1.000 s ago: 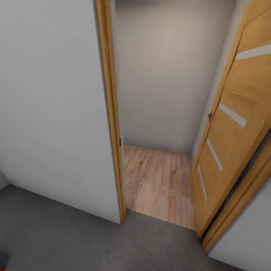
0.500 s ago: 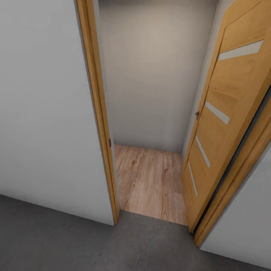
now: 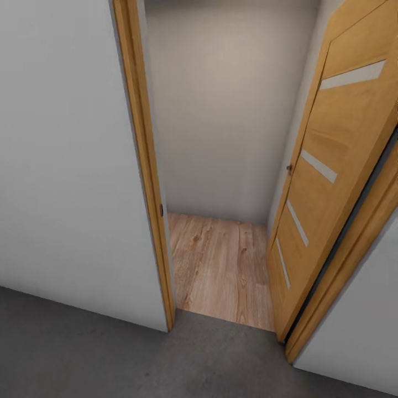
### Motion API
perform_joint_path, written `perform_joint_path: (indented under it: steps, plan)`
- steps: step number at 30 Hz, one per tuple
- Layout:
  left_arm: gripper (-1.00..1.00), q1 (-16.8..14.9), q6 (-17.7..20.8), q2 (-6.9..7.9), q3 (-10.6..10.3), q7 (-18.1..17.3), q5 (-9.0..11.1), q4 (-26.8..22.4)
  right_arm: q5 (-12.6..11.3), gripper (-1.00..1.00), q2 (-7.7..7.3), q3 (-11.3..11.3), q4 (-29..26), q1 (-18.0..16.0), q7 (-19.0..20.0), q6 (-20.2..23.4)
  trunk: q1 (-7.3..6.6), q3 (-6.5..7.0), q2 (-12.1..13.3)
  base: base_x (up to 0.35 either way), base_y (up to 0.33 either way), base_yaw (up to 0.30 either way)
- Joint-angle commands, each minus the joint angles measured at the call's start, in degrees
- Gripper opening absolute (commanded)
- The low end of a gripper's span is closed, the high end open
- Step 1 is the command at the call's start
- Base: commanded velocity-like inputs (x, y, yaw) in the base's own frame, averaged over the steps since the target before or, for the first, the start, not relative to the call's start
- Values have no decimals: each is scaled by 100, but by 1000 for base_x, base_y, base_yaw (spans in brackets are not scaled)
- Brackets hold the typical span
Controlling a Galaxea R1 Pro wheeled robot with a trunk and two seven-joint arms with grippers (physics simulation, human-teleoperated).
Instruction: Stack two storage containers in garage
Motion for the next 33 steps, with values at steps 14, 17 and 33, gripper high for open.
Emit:
perform_joint_path:
  steps: [14, 17, 33]
  plan:
    - [100, -1, -16, -9, 11, -2, 50, 2, 29, 100, -2, 43, 5, -5, -31, -11, 2, 48, -8, 0, 0, 0]
    - [100, 0, -16, -9, 11, -2, 50, 2, 28, 100, -2, 42, 5, -5, -27, -11, 2, 48, -8, 0, 0, 0]
    - [100, -1, -16, -9, 11, -2, 50, 2, 36, 100, -2, 51, 5, -5, -22, -14, 2, 48, -8, 0, 0, 0]
